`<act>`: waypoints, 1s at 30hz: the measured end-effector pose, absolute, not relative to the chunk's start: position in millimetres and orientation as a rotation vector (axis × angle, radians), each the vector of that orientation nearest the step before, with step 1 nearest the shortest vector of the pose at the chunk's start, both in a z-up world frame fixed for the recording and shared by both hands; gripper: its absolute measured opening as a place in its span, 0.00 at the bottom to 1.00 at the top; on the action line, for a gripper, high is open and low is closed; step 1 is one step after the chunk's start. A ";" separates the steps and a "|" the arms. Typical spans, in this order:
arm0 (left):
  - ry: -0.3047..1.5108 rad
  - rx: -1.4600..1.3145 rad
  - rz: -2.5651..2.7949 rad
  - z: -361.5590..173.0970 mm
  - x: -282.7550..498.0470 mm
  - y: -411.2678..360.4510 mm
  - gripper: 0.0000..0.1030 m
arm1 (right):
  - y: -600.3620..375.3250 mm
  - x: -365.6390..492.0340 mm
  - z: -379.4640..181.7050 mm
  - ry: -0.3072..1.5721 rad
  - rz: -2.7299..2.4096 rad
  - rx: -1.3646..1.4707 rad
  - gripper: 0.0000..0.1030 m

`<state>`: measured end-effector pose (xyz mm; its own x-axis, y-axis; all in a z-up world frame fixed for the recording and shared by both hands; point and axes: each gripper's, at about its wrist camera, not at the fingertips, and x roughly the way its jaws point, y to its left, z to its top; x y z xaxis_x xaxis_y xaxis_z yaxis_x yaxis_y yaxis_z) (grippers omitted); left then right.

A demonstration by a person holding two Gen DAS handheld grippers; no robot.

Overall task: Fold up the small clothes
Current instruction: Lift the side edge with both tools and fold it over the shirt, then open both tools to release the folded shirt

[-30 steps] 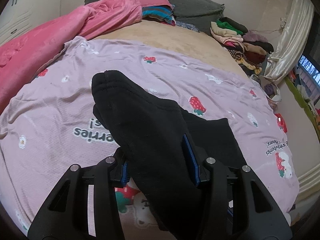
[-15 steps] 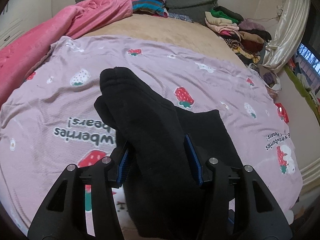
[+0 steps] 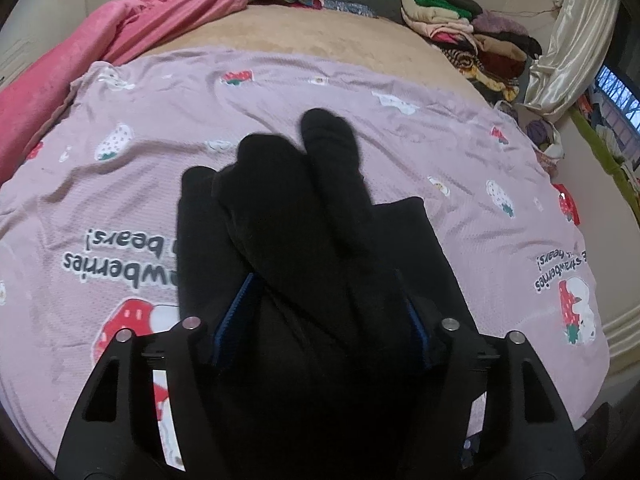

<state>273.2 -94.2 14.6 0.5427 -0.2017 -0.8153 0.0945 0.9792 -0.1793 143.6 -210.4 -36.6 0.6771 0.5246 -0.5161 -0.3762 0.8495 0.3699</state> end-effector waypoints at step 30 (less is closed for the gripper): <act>1.053 -0.082 -0.215 -3.3 295.8 -146.9 0.78 | -242.2 132.5 -40.0 0.744 0.512 0.395 0.43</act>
<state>295.8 -146.9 -3.3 0.4767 -0.2149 -0.8524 0.1371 0.9760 -0.1694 132.5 -242.2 -40.0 0.6242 0.5682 -0.5362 -0.2975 0.8075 0.5094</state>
